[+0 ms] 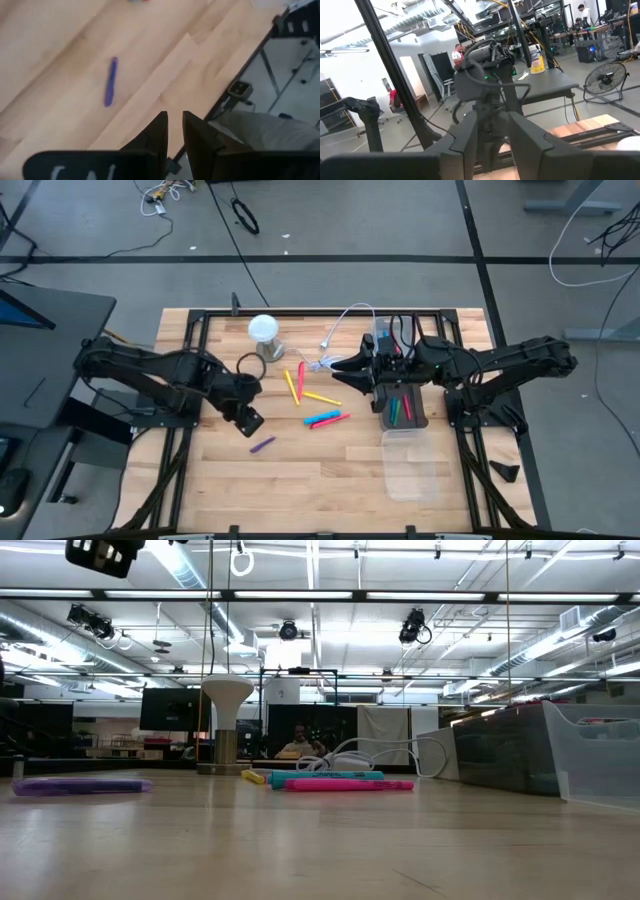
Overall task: Pick & Place Markers
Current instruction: Put the violet mini marker into the black bin
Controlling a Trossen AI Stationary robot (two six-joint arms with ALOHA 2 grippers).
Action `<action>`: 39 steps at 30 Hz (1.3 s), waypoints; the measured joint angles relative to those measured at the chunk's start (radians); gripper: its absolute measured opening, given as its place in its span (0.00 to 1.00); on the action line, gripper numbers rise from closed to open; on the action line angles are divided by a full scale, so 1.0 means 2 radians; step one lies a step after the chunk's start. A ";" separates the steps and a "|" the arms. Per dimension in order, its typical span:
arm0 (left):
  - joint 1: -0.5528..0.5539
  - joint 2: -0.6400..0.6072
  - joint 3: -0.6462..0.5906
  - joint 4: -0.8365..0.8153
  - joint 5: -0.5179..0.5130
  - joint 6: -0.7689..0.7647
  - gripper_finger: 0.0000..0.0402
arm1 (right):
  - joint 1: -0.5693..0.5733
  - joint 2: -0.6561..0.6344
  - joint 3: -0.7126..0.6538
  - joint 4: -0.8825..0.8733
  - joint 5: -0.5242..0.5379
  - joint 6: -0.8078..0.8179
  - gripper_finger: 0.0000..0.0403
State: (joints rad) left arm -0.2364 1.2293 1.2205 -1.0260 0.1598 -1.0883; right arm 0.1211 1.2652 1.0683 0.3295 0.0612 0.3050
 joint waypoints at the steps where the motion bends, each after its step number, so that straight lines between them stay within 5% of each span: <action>1: -0.005 0.004 0.000 0.000 0.002 0.000 0.15 | 0.000 0.000 0.000 -0.002 0.000 0.000 0.28; 9: -0.032 0.044 0.000 0.001 0.007 0.040 0.18 | 0.000 0.000 0.000 -0.010 -0.001 0.000 0.28; 20: -0.036 0.070 0.000 0.003 -0.014 0.042 0.43 | 0.000 0.000 0.000 -0.026 -0.001 0.000 0.28; 39: -0.070 0.215 0.000 -0.011 -0.081 0.093 0.44 | 0.000 0.000 0.000 -0.032 0.001 -0.027 0.28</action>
State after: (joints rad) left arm -0.3757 1.6588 1.2201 -1.0471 -0.0023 -0.9026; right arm 0.1213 1.2648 1.0679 0.2650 0.0628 0.2508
